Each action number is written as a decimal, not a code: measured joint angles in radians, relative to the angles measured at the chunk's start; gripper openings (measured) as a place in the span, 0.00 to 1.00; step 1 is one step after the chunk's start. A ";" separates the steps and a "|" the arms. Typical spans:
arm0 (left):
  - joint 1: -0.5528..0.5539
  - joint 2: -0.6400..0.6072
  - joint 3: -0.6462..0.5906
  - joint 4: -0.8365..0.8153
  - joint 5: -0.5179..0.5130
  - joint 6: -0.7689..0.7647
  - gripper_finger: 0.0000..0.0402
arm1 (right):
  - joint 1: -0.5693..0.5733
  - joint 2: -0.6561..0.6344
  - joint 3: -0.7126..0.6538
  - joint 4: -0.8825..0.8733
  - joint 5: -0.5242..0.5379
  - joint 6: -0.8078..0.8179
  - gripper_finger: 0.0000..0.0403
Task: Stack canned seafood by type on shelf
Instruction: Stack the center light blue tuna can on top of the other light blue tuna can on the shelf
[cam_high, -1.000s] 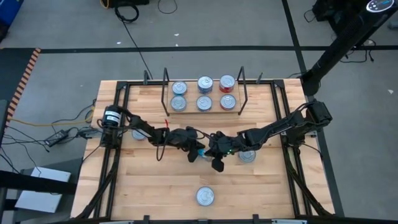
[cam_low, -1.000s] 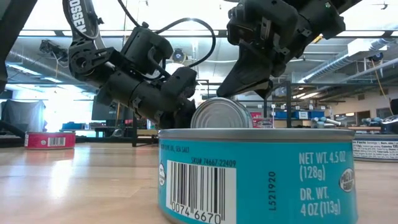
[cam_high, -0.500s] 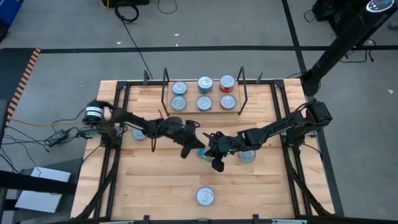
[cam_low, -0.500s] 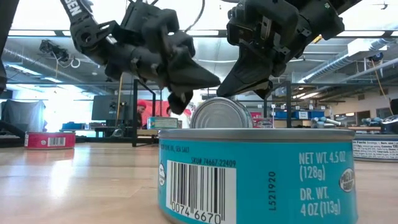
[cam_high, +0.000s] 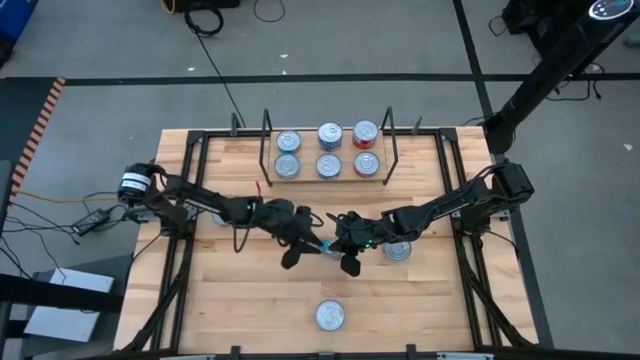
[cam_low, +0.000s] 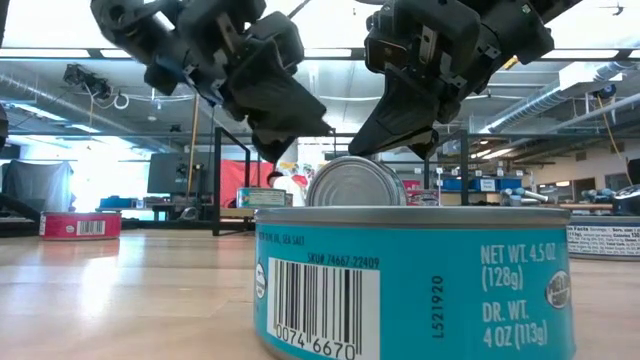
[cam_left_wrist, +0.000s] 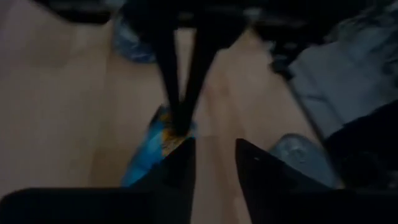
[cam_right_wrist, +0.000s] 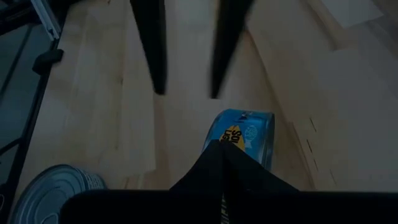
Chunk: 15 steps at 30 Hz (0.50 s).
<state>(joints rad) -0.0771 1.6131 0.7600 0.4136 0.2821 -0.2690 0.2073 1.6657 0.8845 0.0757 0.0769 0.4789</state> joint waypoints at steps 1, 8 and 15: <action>-0.004 0.000 0.015 -0.041 -0.027 0.005 0.32 | 0.000 0.000 0.000 0.000 0.000 0.000 0.02; -0.009 0.000 0.095 -0.198 -0.094 0.047 0.52 | 0.000 0.000 -0.001 0.000 -0.001 -0.003 0.02; -0.009 0.016 0.126 -0.263 -0.108 0.110 0.65 | 0.000 0.000 -0.001 -0.001 -0.001 -0.007 0.02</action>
<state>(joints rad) -0.0864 1.6296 0.8864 0.1501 0.1742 -0.1591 0.2077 1.6661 0.8837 0.0750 0.0754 0.4718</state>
